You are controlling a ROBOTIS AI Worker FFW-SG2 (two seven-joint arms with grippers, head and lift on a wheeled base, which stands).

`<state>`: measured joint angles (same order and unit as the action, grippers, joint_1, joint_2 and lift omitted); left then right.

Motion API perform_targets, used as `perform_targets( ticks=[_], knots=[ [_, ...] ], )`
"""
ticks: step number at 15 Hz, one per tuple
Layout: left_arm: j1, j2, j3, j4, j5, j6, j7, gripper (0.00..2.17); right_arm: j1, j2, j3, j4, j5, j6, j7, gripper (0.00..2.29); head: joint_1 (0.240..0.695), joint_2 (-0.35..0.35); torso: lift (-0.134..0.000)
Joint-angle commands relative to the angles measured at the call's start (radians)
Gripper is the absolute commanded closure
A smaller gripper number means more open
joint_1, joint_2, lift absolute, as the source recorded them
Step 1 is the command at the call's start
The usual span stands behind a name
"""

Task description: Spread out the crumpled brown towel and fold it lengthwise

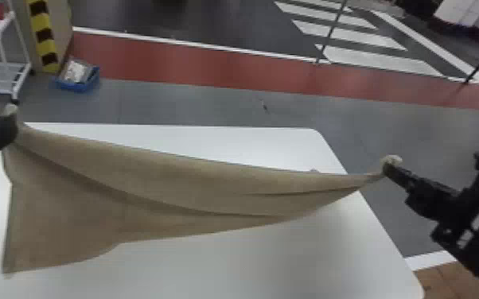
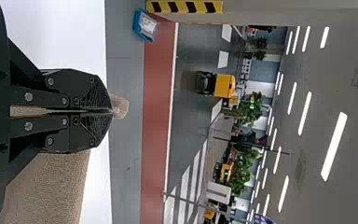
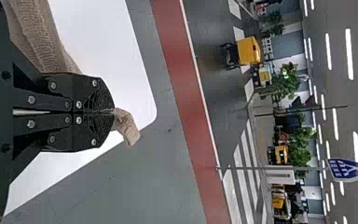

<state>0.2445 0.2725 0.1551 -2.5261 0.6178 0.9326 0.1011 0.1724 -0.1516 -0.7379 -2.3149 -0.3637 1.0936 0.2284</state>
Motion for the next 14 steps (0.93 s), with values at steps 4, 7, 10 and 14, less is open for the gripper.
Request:
perform_targets(
  ticks=[4,7,10,14],
  knots=[
    [-0.099,0.034,0.057,0.148,0.027,-0.010,-0.027,1.09,-0.139,-0.037,0.114,0.124,0.063,0.044,-0.001,1.33,0.677,-0.311,-0.124],
    [-0.260,0.056,0.032,0.342,0.037,-0.047,-0.086,1.09,-0.287,-0.097,0.252,0.279,0.081,0.044,-0.011,1.33,0.654,-0.236,-0.124],
    [-0.479,0.066,-0.039,0.596,0.039,-0.083,-0.121,1.10,-0.492,-0.088,0.380,0.493,0.104,0.016,-0.020,1.33,0.610,-0.185,-0.124],
    [-0.731,0.065,-0.129,0.908,0.023,-0.274,-0.207,1.09,-0.731,-0.065,0.440,0.772,0.118,-0.229,-0.058,1.33,0.511,-0.120,-0.124]
  ],
)
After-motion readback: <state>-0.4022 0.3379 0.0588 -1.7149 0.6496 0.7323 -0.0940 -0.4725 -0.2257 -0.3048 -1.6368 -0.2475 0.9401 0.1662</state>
